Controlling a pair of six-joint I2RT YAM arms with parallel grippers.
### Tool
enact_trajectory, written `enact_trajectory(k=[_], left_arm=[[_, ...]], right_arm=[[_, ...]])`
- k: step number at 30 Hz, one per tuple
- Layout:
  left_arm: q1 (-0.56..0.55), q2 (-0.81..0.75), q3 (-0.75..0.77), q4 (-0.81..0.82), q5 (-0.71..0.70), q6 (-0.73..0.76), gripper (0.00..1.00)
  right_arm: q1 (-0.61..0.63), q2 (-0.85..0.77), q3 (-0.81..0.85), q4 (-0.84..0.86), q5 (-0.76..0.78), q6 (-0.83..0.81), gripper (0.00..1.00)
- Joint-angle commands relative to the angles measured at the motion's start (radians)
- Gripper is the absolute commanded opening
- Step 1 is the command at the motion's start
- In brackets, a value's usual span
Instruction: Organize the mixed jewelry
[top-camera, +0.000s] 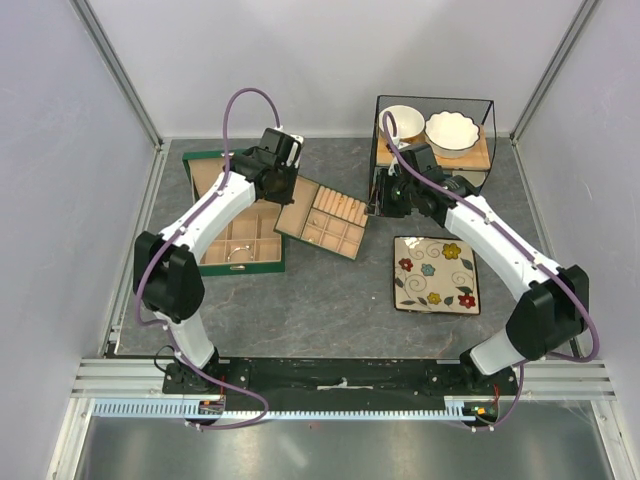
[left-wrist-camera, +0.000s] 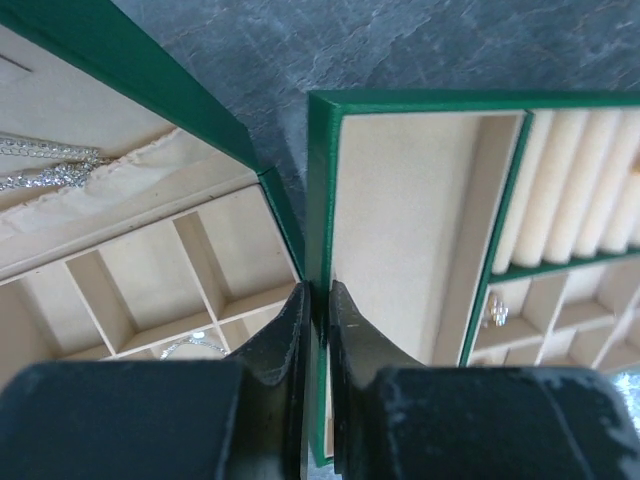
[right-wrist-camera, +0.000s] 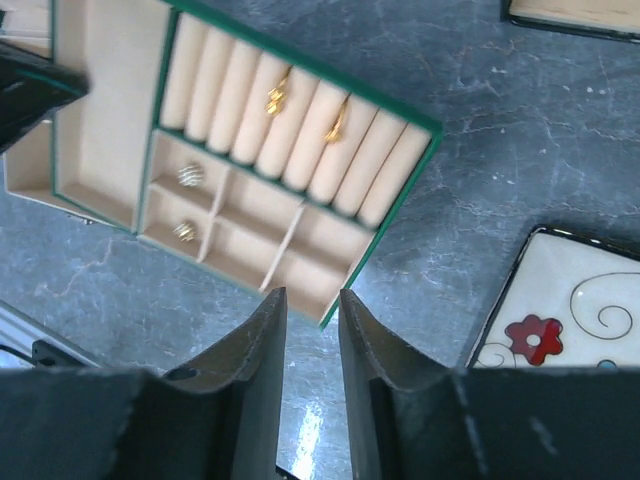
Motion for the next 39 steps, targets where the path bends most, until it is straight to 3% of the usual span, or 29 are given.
enact_trajectory(k=[1, 15, 26, 39], left_arm=[[-0.016, 0.013, 0.040, 0.036, -0.038, 0.039, 0.02], [0.004, -0.068, -0.032, 0.030, 0.072, 0.019, 0.02], [0.182, -0.238, -0.151, -0.026, 0.247, 0.019, 0.01], [0.456, -0.338, -0.297, -0.085, 0.327, 0.131, 0.02]], right_arm=[[0.006, -0.045, 0.012, 0.031, -0.045, 0.005, 0.38], [-0.025, -0.056, 0.104, -0.008, 0.001, -0.028, 0.42], [-0.061, -0.045, 0.147, -0.026, 0.053, -0.093, 0.49], [-0.069, -0.033, 0.144, -0.021, 0.064, -0.119, 0.50]])
